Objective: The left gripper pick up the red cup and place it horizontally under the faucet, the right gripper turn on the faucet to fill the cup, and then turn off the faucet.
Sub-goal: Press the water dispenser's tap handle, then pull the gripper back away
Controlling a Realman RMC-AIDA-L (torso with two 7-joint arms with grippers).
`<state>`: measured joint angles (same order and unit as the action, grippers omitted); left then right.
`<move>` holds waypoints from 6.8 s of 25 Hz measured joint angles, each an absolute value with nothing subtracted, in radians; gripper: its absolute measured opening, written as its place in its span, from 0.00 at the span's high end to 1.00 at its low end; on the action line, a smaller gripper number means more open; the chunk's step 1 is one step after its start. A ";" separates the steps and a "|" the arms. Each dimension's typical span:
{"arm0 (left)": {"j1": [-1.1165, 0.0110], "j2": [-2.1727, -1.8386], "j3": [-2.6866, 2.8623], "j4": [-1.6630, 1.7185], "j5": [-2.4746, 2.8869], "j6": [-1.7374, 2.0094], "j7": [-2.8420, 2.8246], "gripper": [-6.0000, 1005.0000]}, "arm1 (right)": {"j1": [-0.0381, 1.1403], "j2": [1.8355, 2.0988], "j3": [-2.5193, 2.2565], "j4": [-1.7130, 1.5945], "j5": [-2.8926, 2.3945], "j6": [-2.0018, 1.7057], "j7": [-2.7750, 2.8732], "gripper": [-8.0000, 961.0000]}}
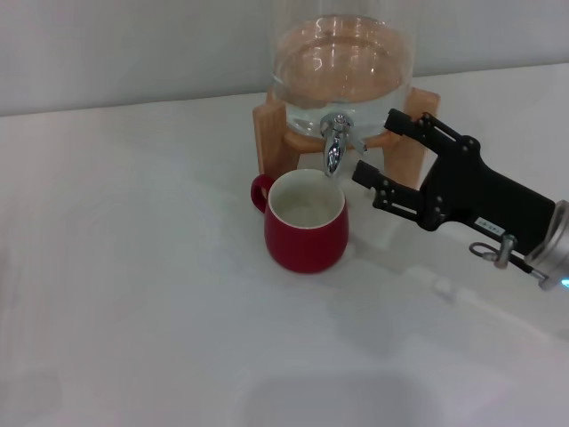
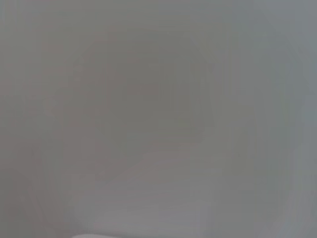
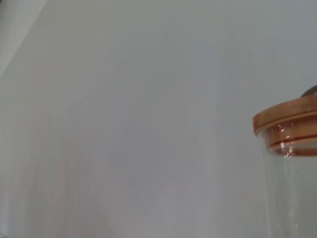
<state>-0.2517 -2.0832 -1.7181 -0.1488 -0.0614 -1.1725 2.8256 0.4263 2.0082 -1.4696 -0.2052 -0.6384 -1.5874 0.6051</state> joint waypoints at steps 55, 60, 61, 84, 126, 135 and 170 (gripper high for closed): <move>-0.261 -2.085 -1.717 -0.149 -0.057 -1.155 2.826 0.13 | 0.405 2.020 -1.583 -0.234 -0.642 -1.543 0.647 0.12; -0.261 -2.085 -1.716 -0.149 -0.053 -1.155 2.826 0.13 | 0.416 2.023 -1.590 -0.236 -0.638 -1.535 0.647 0.12; -0.261 -2.086 -1.717 -0.149 -0.052 -1.155 2.826 0.13 | 0.419 2.023 -1.590 -0.236 -0.638 -1.532 0.647 0.12; -0.264 -2.086 -1.716 -0.149 -0.051 -1.155 2.824 0.13 | 0.443 2.026 -1.578 -0.246 -0.634 -1.478 0.641 0.12; -0.276 -2.083 -1.716 -0.149 -0.054 -1.141 2.824 0.13 | 0.430 2.016 -1.562 -0.272 -0.632 -1.462 0.638 0.12; -0.276 -2.083 -1.716 -0.149 -0.051 -1.141 2.824 0.13 | 0.430 2.014 -1.550 -0.272 -0.633 -1.462 0.637 0.12; -0.287 -2.083 -1.717 -0.149 -0.052 -1.130 2.824 0.13 | 0.437 2.012 -1.508 -0.273 -0.634 -1.441 0.603 0.12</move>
